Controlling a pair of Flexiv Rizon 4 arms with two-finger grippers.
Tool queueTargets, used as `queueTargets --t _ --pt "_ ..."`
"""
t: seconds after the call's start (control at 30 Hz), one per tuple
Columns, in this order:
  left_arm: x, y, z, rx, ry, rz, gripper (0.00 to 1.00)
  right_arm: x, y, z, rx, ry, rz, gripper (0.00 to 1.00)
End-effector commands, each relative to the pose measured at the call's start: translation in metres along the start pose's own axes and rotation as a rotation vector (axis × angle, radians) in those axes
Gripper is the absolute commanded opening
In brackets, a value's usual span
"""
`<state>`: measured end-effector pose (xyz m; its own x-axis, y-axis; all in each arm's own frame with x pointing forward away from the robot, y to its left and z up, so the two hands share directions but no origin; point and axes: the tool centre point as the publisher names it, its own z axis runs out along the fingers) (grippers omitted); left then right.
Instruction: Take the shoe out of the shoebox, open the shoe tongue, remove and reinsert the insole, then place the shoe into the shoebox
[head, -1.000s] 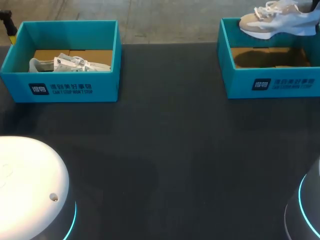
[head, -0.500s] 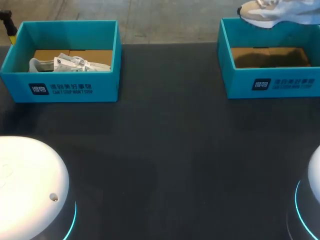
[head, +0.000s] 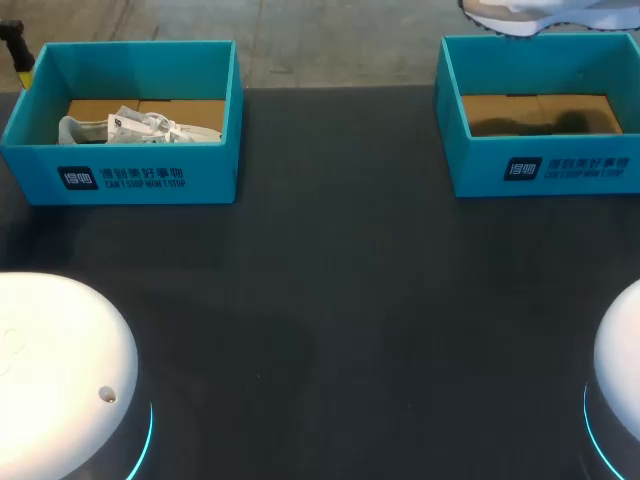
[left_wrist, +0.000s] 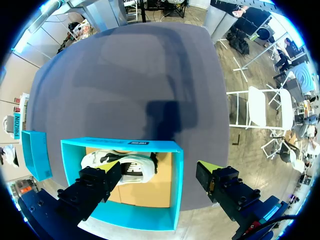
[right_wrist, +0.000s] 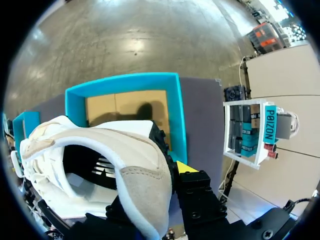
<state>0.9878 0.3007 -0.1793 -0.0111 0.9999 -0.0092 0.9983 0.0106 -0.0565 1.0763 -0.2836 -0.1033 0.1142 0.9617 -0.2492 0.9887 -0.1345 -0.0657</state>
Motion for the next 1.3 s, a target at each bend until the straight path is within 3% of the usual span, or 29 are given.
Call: queueTargets --t 0.03,0.43,0.73,0.83,1.3 --pt "0.001 0.000 0.000 0.000 0.002 0.001 1.00 0.019 -0.080 -0.015 -0.117 -0.014 0.011 0.00" --pt "0.001 0.000 0.000 0.000 0.002 0.001 1.00 0.091 -0.189 -0.023 -0.159 0.003 0.046 0.00" --pt "0.001 0.000 0.000 0.000 0.002 0.001 1.00 0.142 -0.248 -0.023 -0.131 0.012 0.086 0.00" --pt "0.001 0.000 0.000 0.000 0.002 0.001 1.00 0.149 -0.260 -0.026 -0.100 0.002 0.095 0.00" --pt "0.001 0.000 0.000 0.000 0.002 0.001 1.00 0.149 -0.260 -0.026 -0.100 0.002 0.095 0.00"
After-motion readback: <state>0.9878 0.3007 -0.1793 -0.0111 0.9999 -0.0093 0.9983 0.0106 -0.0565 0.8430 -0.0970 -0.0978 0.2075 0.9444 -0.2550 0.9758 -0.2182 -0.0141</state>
